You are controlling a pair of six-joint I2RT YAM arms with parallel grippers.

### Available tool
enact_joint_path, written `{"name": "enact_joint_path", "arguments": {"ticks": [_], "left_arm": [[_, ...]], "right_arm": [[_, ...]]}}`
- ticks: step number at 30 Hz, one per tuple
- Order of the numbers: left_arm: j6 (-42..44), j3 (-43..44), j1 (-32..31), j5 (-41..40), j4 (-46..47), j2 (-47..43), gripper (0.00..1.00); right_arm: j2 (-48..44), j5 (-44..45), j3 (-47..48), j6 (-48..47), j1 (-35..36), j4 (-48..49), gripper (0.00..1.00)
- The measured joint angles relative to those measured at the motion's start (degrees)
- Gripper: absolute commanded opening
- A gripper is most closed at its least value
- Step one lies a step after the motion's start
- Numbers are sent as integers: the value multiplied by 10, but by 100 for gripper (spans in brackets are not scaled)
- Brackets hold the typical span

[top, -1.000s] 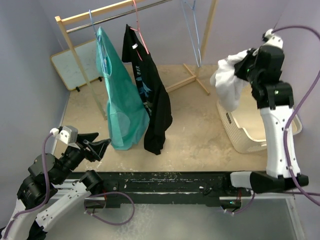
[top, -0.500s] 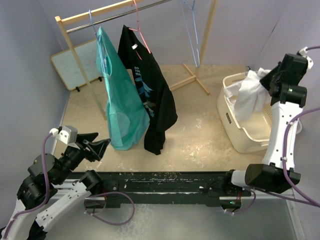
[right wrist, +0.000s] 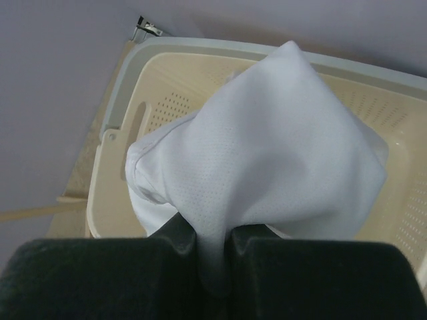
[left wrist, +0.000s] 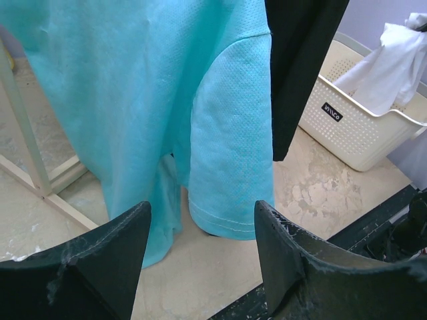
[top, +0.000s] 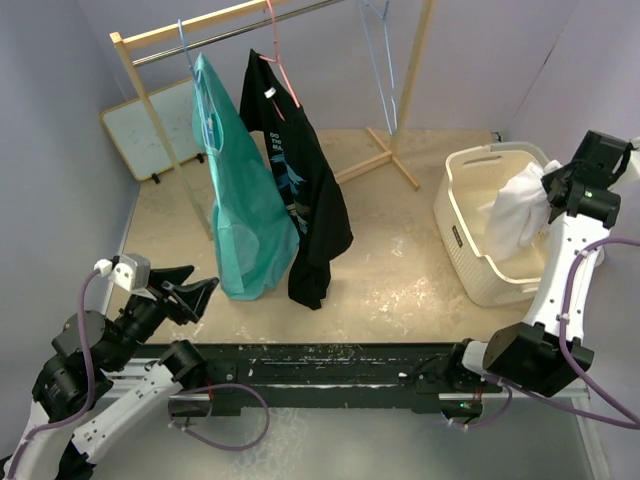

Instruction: Remove the t-shirt from the hanger

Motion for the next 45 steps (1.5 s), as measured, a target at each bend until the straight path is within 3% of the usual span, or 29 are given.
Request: {"name": "enact_joint_path", "arguments": {"ticks": [1,2,3,4,10,13,17,18,20,21,25,26,29,31,34,37,45], "left_arm": [[0,0,0,-1,0,-2,67],[0,0,0,-2,0,-4,67],[0,0,0,-2,0,-6,67],[0,0,0,-2,0,-7,67],[0,0,0,-4,0,-7,68],[-1,0,0,-5,0,-7,68],[-1,0,0,-7,0,-7,69],[-1,0,0,-7,0,-7,69],[-1,0,0,-7,0,-7,69],[-1,0,0,-8,0,-7,69],[-1,0,0,-9,0,-7,69],[-1,0,1,-9,0,-6,69],[-1,0,4,-9,0,-5,69],[-1,0,6,-9,0,-4,69],[-1,0,7,-10,0,-3,69],[-1,0,7,-10,0,-3,69],[-5,0,7,-13,0,-3,68]], "right_arm": [[-1,1,-4,3,-2,2,19],[-4,-2,-10,4,-5,5,70],[-6,-7,-18,5,-6,12,95],[-7,-12,-23,8,-7,16,99],[-9,-82,-26,-3,-7,36,97],[-30,-123,-33,-13,-7,56,74],[-112,-265,-86,-5,9,152,55],[-131,-288,-92,-1,31,173,46],[-152,-316,-79,-9,119,207,8],[-152,-321,-55,-20,186,213,0],[-89,-352,96,-69,370,207,2],[-53,-352,169,-92,410,197,9],[9,-330,269,-127,468,153,43],[76,-296,383,-159,525,110,51],[184,-252,525,-199,587,44,54],[265,-223,597,-221,610,-11,55],[334,-154,581,-251,635,-82,55]]}}
